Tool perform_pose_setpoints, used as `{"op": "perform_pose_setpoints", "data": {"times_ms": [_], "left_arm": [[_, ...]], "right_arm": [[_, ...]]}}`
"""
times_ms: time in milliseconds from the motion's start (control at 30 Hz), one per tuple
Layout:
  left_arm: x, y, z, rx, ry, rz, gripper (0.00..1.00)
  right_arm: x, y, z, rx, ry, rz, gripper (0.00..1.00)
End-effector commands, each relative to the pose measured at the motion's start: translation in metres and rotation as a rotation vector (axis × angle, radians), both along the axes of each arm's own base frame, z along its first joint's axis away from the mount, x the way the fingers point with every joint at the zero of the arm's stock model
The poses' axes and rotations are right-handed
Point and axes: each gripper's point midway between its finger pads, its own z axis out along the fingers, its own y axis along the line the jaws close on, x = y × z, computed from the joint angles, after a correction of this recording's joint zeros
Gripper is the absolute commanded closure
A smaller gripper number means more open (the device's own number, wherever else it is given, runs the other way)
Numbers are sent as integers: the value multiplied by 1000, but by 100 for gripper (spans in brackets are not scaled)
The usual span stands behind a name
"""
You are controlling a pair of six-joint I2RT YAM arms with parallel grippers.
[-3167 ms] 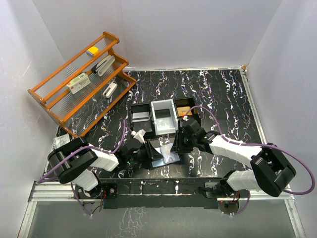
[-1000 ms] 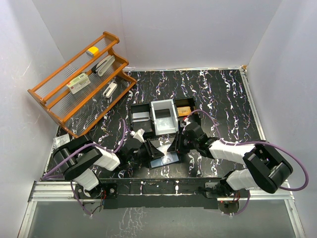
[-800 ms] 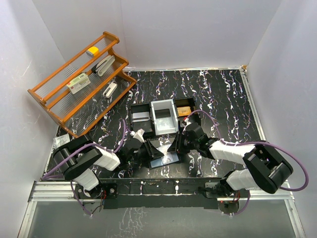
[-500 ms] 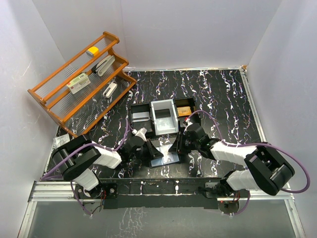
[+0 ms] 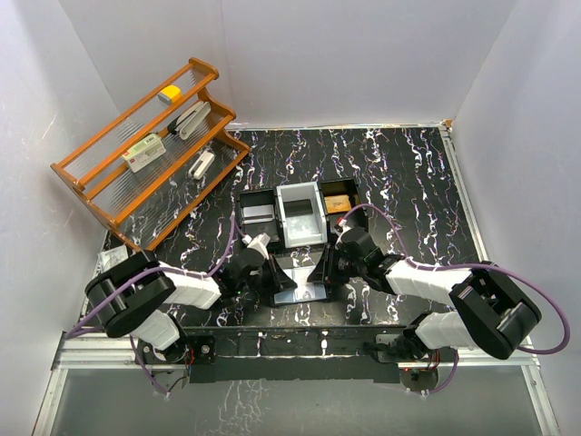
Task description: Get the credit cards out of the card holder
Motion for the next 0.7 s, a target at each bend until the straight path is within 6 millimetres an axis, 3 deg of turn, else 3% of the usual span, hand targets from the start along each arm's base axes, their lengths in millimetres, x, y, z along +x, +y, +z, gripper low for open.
{"op": "perform_pose_setpoints", "data": {"times_ms": [0,500,667], "left_arm": [[-3,18,-9,84,-41,3,100],[-8,26,-5,89,-57,-12,100],[-7,31,-8,113,-49,11,100]], "right_arm": [[-34,-24,-36,-144,140,21,75],[-34,-24,-36,-158,138,31,75],[-25,-15,-16,-131,95,57,75]]}}
